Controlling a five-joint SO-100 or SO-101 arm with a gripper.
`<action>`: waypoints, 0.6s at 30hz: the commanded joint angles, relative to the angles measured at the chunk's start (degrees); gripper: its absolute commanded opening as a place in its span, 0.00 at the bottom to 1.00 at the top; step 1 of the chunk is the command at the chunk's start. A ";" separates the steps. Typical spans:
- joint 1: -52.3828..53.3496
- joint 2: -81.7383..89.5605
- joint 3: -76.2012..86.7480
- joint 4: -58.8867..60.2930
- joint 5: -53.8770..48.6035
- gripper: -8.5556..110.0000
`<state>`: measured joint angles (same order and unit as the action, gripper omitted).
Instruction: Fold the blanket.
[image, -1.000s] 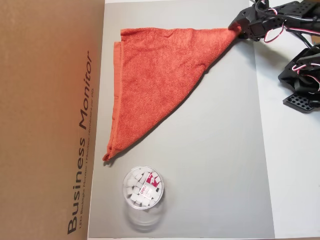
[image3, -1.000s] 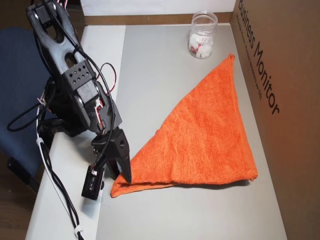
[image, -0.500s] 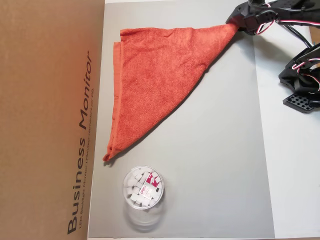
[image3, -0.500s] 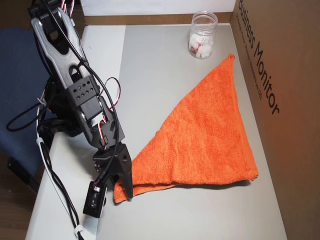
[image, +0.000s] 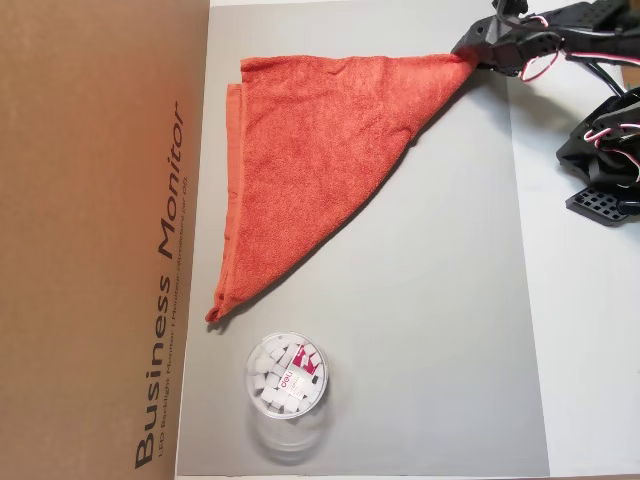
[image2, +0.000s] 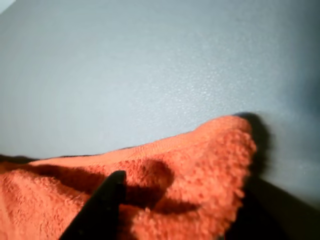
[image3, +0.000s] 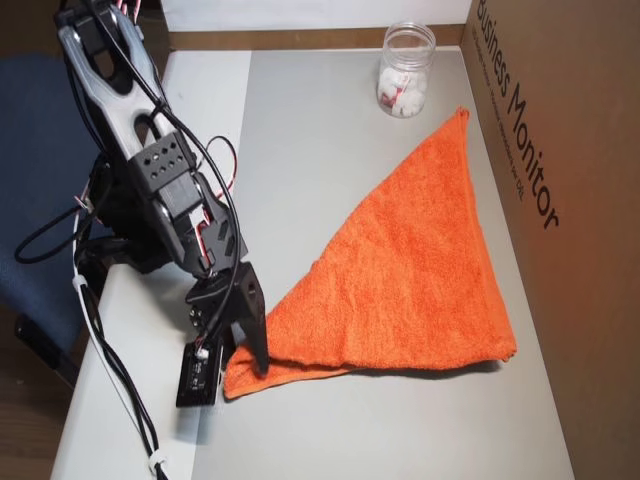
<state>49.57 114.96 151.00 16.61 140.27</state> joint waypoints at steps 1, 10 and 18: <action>-1.14 4.48 2.20 -1.41 -1.23 0.23; -0.53 5.80 2.72 -0.62 -3.69 0.12; 0.70 5.80 3.25 -0.53 -3.78 0.07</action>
<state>49.57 119.27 154.60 16.17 137.20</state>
